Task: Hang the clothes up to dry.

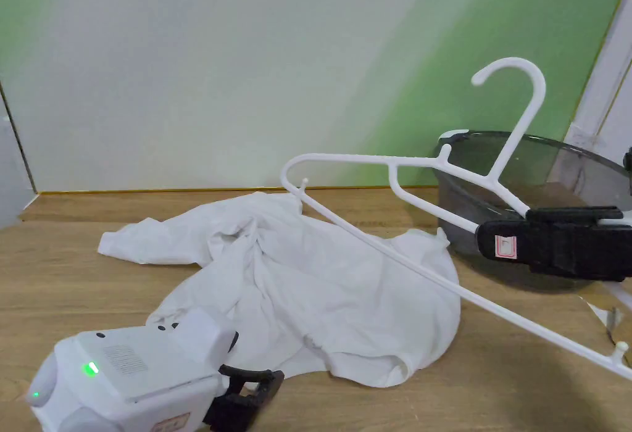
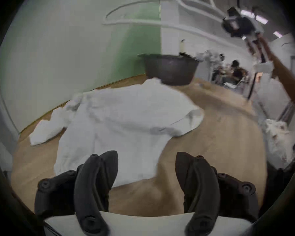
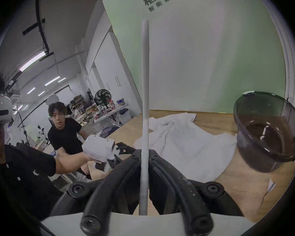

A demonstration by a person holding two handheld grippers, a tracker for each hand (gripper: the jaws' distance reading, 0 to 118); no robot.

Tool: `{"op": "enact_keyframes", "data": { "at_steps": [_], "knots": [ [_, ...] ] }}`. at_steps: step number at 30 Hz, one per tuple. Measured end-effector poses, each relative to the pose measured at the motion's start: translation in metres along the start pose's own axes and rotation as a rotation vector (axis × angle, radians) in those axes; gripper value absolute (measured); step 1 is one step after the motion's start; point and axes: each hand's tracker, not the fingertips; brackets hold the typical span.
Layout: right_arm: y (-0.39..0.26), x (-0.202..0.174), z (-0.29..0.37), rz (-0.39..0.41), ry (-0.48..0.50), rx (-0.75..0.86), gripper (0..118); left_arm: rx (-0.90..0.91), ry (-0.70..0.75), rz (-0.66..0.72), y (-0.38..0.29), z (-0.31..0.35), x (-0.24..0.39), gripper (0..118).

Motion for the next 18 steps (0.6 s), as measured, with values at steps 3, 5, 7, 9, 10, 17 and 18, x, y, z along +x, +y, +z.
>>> {"op": "enact_keyframes", "data": {
  "at_steps": [3, 5, 7, 9, 10, 17, 18],
  "knots": [
    [0.0, -0.001, -0.01, -0.004, -0.002, -0.008, 8, -0.015, -0.025, 0.042, -0.001, -0.001, -0.005, 57],
    [0.001, -0.002, -0.014, -0.001, 0.001, -0.007, 8, 0.024, -0.017, 0.029, -0.003, 0.003, -0.006, 35],
    [0.001, -0.002, -0.017, -0.009, 0.014, 0.001, 8, -0.014, 0.008, 0.02, -0.002, 0.0, -0.007, 34],
    [0.001, -0.004, -0.019, -0.009, 0.019, 0.004, 8, -0.012, -0.003, 0.029, -0.003, 0.0, -0.008, 34],
    [0.001, -0.005, -0.021, -0.01, 0.019, 0.004, 8, -0.011, -0.011, 0.028, -0.003, 0.0, -0.008, 34],
    [0.0, -0.011, -0.025, -0.01, 0.018, -0.003, 8, -0.024, -0.025, -0.023, -0.003, -0.002, 0.002, 34],
    [-0.001, -0.012, -0.025, -0.01, 0.02, -0.004, 8, -0.03, -0.025, -0.025, -0.002, -0.003, 0.001, 34]
  ]
}}
